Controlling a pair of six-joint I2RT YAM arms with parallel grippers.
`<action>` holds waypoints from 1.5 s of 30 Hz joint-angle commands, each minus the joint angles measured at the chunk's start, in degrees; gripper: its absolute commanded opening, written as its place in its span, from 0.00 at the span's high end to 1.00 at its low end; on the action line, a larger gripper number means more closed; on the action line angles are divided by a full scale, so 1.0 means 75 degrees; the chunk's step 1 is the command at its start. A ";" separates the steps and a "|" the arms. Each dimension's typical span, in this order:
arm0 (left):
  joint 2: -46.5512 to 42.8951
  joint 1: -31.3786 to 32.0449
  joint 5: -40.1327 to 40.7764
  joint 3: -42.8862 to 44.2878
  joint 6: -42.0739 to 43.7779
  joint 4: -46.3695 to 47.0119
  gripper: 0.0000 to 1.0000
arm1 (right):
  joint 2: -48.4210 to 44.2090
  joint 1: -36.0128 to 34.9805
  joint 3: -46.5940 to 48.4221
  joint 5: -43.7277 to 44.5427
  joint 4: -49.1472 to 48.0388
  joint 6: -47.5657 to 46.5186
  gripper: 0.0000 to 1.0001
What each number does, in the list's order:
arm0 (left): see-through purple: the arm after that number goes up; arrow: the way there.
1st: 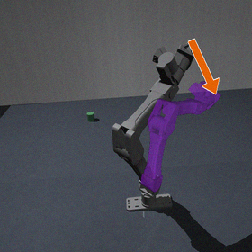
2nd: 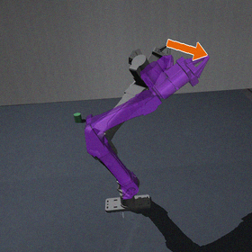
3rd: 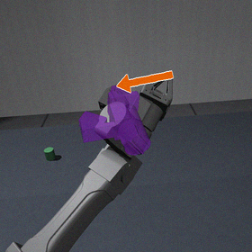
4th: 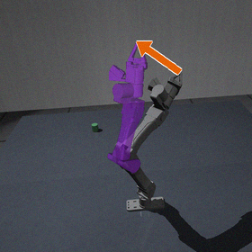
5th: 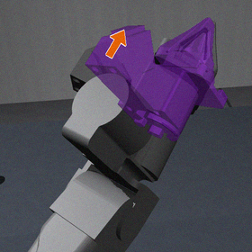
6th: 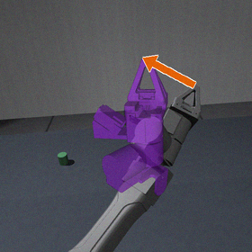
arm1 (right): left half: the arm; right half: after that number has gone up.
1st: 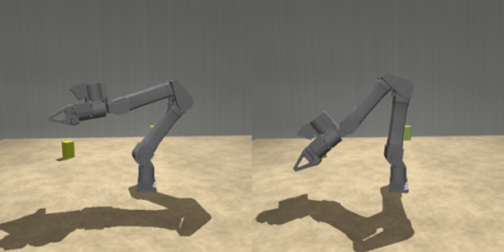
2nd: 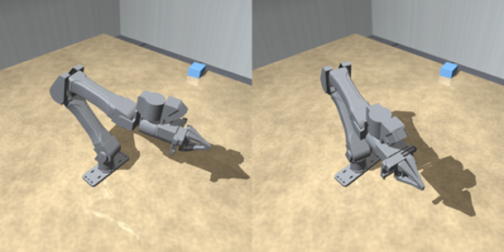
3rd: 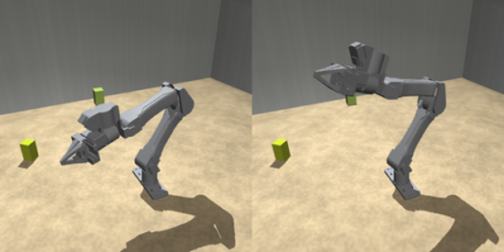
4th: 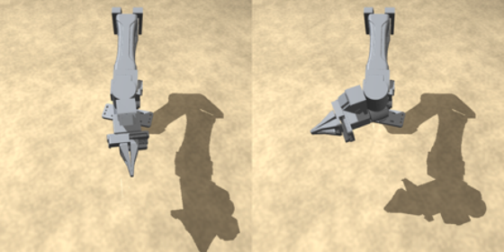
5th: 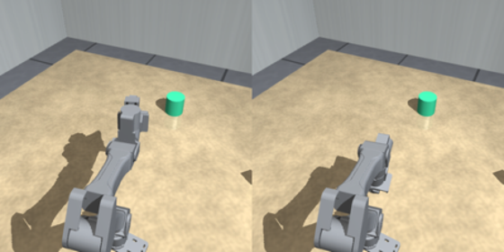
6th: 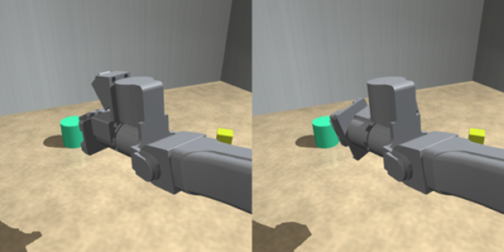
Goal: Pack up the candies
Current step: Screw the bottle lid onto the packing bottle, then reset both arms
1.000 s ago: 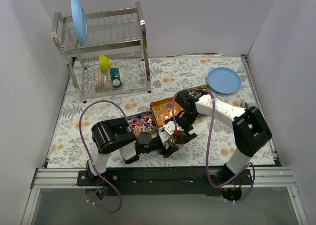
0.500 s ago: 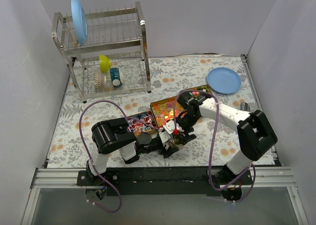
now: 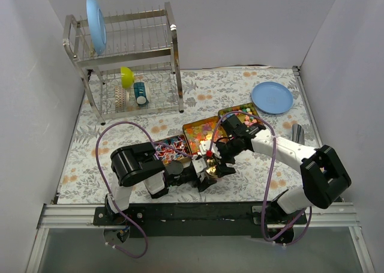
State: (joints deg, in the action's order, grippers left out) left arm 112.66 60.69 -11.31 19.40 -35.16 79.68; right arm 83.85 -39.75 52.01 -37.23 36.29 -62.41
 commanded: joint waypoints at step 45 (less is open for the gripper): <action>-0.6170 -0.0134 0.0101 0.0143 -0.0082 -0.7363 0.02 | -0.1336 0.0188 0.0869 0.2162 0.0785 0.3725 0.02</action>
State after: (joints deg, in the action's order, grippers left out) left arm 72.49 60.53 -11.03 16.38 -35.48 35.68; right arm 77.23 -40.14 53.25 -26.04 37.58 -40.07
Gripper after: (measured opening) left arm 0.982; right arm 0.982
